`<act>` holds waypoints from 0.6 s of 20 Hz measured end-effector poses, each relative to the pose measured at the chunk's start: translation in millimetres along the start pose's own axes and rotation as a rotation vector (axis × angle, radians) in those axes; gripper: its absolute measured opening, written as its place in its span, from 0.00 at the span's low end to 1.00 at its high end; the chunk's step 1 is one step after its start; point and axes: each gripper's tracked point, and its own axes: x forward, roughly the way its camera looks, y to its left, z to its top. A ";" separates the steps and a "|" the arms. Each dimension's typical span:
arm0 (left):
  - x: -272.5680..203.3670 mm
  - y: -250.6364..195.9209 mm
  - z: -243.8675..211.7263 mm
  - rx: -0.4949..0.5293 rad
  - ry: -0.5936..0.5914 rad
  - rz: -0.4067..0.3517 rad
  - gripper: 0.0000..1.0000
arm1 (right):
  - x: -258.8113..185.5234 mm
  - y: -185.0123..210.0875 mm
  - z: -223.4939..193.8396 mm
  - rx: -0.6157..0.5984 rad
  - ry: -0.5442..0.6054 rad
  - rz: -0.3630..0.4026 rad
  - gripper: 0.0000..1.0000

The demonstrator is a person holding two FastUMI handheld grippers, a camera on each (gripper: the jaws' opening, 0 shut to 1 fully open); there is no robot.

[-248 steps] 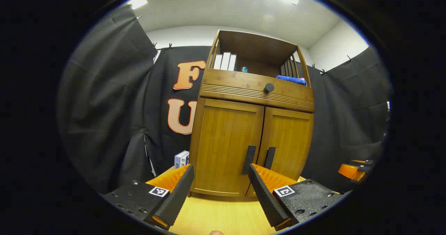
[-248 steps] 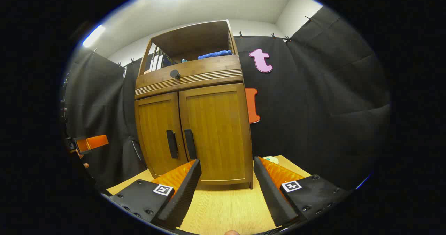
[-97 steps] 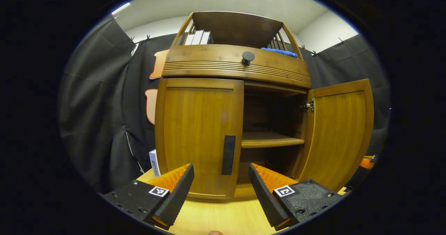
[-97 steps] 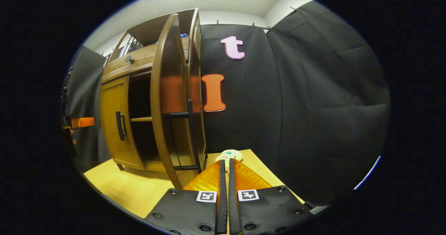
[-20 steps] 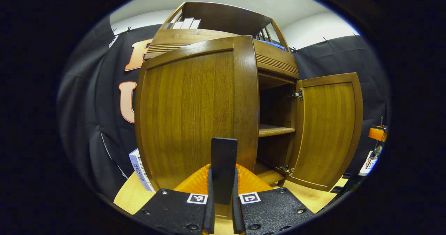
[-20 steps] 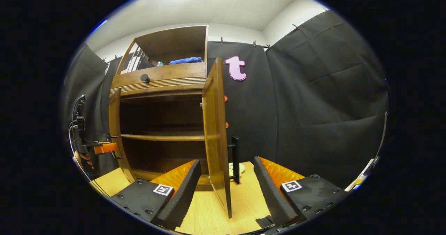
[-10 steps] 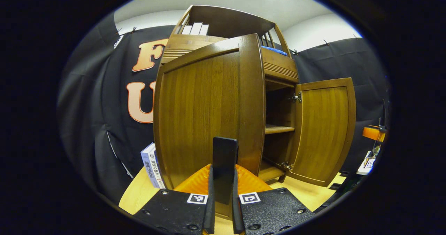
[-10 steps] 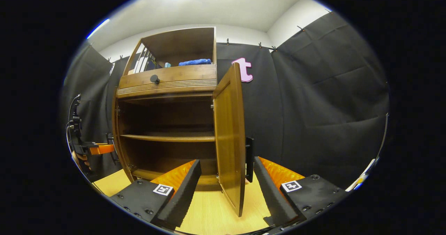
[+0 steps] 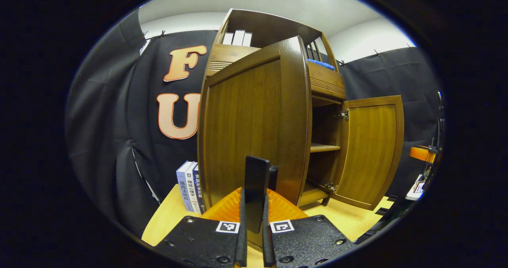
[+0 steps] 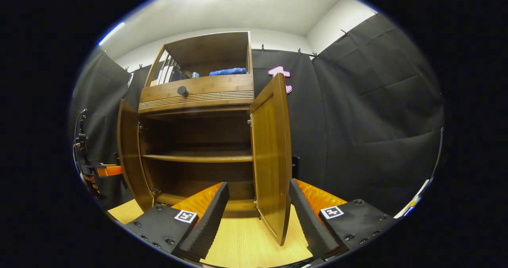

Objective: Open the right door of the double-door shoe cabinet with the right hand, and open the left door with the left hand.

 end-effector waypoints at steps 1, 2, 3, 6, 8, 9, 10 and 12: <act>-3.0 4.1 0.3 0.008 0.001 0.010 0.16 | -0.4 1.7 -0.5 0.002 0.000 0.002 0.89; -5.7 9.7 0.7 0.012 0.003 0.023 0.13 | 0.2 3.3 -0.5 0.006 0.000 0.005 0.89; -8.8 14.5 2.3 0.021 0.007 0.033 0.11 | 1.4 5.4 -1.0 0.010 0.001 0.008 0.89; -17.7 31.0 1.4 0.044 0.011 0.060 0.08 | 3.7 13.7 -7.2 0.024 0.012 0.024 0.89; -25.0 44.1 3.1 0.039 0.005 0.076 0.04 | 5.1 20.5 -10.4 0.033 0.020 0.036 0.89; -28.1 51.0 3.0 0.028 0.003 0.084 0.05 | 7.0 22.2 -10.6 0.032 0.022 0.038 0.89; -28.6 55.9 3.5 0.024 0.000 0.085 0.04 | 8.6 24.1 -10.3 0.028 0.020 0.039 0.93; -33.7 66.0 3.6 0.029 -0.004 0.095 0.02 | 11.2 25.1 -6.6 0.025 0.011 0.031 0.98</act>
